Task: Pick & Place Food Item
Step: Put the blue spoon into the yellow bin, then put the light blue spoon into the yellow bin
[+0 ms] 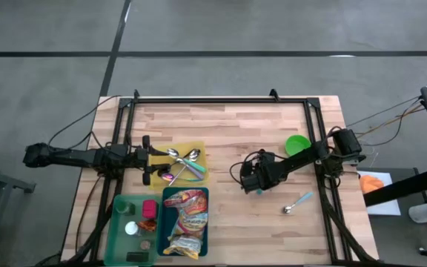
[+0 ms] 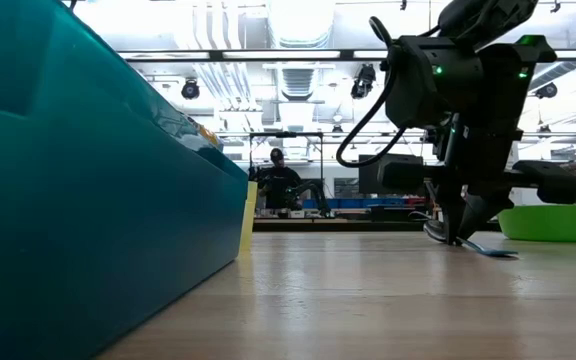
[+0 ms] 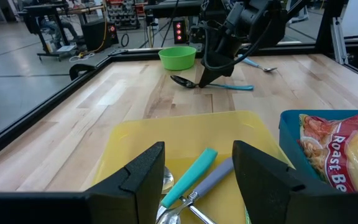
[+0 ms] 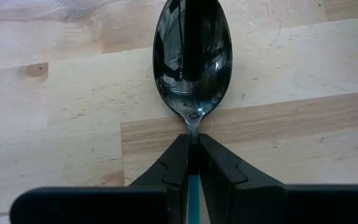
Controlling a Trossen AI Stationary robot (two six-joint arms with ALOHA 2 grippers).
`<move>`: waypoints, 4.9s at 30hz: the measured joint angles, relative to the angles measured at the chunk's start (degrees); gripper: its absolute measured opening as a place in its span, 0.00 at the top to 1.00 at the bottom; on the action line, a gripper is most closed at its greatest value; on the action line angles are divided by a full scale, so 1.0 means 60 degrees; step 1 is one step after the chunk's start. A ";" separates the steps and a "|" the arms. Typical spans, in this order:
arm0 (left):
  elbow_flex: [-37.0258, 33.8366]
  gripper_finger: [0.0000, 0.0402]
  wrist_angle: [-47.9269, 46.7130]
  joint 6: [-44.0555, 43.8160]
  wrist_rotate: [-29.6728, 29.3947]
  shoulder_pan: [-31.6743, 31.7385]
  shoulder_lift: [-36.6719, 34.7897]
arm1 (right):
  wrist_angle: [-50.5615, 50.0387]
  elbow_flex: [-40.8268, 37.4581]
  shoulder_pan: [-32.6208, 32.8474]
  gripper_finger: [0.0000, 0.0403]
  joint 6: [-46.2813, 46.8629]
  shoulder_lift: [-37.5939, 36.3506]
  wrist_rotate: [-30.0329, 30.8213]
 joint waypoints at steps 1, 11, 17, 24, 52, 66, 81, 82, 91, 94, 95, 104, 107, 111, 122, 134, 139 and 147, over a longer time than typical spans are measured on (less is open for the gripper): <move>0.0000 0.53 0.0001 -0.0001 -0.0001 0.0001 0.0001 | 0.0004 0.0000 0.0000 0.93 -0.0002 0.0000 0.0013; 0.0000 0.53 -0.0001 0.0001 0.0001 0.0001 0.0001 | 0.0032 0.0167 0.0011 0.93 -0.0248 -0.0011 0.0056; 0.0000 0.53 -0.0002 0.0000 0.0001 -0.0001 0.0001 | -0.0043 0.0255 0.0007 0.93 -0.0392 -0.0018 0.0141; 0.0000 0.53 -0.0002 -0.0003 -0.0001 0.0001 0.0001 | -0.0069 0.0288 0.0007 0.93 -0.0422 -0.0036 0.0174; 0.0000 0.53 0.0001 0.0001 0.0001 -0.0001 0.0001 | 0.0330 0.2655 -0.0292 0.93 -0.5078 -0.0178 0.2303; 0.0000 0.53 0.0001 -0.0003 0.0000 -0.0001 0.0001 | 0.5125 0.3358 -0.1270 0.93 -1.1437 -0.0142 0.1223; 0.0000 0.53 -0.0002 0.0001 0.0001 -0.0001 0.0001 | 1.0443 0.2052 -0.2072 0.93 -1.3540 0.0065 -0.1806; 0.0000 0.53 0.0000 -0.0002 -0.0001 -0.0001 0.0001 | 1.0753 0.1938 -0.2084 0.93 -1.3634 0.0170 -0.1905; 0.0000 0.53 -0.0007 0.0001 0.0002 -0.0001 0.0126 | 1.2799 0.2028 -0.2354 0.93 -1.3508 0.1608 -0.2884; 0.0000 0.53 -0.0004 -0.0003 0.0003 -0.0001 0.0167 | 1.2795 0.2465 -0.2488 0.93 -1.3008 0.2127 -0.3362; 0.0000 0.53 -0.0001 0.0000 0.0001 -0.0001 0.0158 | 1.2836 0.2659 -0.2530 0.93 -1.2906 0.2329 -0.3528; 0.0000 0.53 0.0000 0.0000 -0.0001 -0.0001 0.0373 | 1.1404 0.3919 -0.2794 0.93 -1.2395 0.3369 -0.4406; 0.0000 0.53 0.0011 -0.0002 -0.0002 0.0001 0.0410 | 1.0635 0.4228 -0.2792 0.93 -1.2399 0.3463 -0.4409; 0.0000 0.53 -0.0003 0.0001 0.0005 -0.0001 0.0431 | 0.9446 0.4724 -0.2787 0.93 -1.2374 0.3464 -0.4424; 0.0000 0.53 -0.0003 0.0000 0.0001 0.0002 0.0443 | 0.8665 0.5006 -0.2786 0.78 -1.2374 0.3464 -0.4402; 0.0000 0.53 -0.0003 0.0001 0.0001 0.0002 0.0435 | 0.8695 0.4987 -0.2779 0.67 -1.2487 0.3450 -0.4325; 0.0000 0.53 -0.0003 0.0001 0.0004 0.0002 0.0439 | 0.8706 0.4967 -0.2779 0.67 -1.2606 0.3383 -0.4322; 0.0000 0.53 -0.0003 -0.0001 0.0004 0.0002 0.0436 | 0.8201 0.4958 -0.2702 0.67 -1.3593 0.2487 -0.3418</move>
